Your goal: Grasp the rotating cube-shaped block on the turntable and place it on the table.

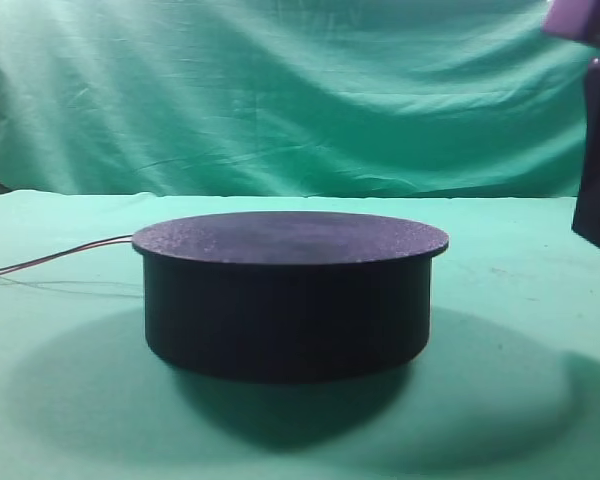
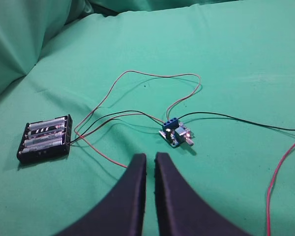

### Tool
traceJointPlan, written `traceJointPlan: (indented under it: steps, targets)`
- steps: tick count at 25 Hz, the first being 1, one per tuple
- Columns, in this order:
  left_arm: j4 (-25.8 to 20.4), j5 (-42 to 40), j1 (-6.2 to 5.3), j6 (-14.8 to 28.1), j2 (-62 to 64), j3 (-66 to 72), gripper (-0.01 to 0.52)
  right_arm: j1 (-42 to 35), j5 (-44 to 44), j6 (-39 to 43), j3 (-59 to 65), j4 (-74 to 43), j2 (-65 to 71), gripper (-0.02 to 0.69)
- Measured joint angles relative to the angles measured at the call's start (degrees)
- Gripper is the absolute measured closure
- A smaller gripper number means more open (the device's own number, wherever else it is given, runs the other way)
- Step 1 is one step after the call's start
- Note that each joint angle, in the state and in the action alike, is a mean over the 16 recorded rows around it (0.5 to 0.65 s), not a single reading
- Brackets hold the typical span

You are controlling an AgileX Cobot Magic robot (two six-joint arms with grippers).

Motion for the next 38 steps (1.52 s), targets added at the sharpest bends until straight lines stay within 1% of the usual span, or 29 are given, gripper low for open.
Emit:
traceJointPlan:
  steps: [2,3,5,7,11,15,17,19,22,30,34,38]
  targets:
    - [0.0,0.0,0.0,0.0,0.0,0.0,0.514,0.0,1.8,-0.1,-1.3,0.1,-0.3,0.13]
    - [0.0,0.0,0.0,0.0,0.0,0.0,0.514,0.0,2.8,0.0,-2.0,0.1,-0.7,0.136]
    - [0.0,0.0,0.0,0.0,0.0,0.0,0.514,0.0,4.8,0.2,-3.3,-0.1,-2.1,0.174]
    - [0.0,0.0,0.0,0.0,0.0,0.0,0.514,0.0,7.0,0.5,-4.4,-0.3,-4.0,0.24]
    - [0.0,0.0,0.0,0.0,0.0,0.0,0.514,0.0,10.9,1.4,-5.3,-0.6,-9.2,0.4]
    - [0.0,0.0,0.0,0.0,0.0,0.0,0.514,0.0,13.0,2.4,-4.1,-0.8,-15.9,0.556]
    - [0.0,0.0,0.0,0.0,0.0,0.0,0.514,0.0,13.4,2.8,-2.9,-0.6,-19.4,0.615]
    - [0.0,0.0,0.0,0.0,0.0,0.0,0.514,0.0,13.6,3.0,-1.8,-0.4,-22.7,0.649]
    - [0.0,0.0,0.0,0.0,0.0,0.0,0.514,0.0,13.4,2.7,-0.1,-0.1,-26.9,0.665]
    - [0.0,0.0,0.0,0.0,0.0,0.0,0.514,-0.7,11.5,-0.1,2.0,-0.5,-34.6,0.665]
    - [0.0,0.0,0.0,0.0,0.0,0.0,0.514,-3.8,10.1,-2.3,3.2,-0.8,-37.7,0.665]
    - [0.0,0.0,0.0,0.0,0.0,0.0,0.514,-9.0,7.3,-5.7,5.8,0.0,-41.2,0.665]
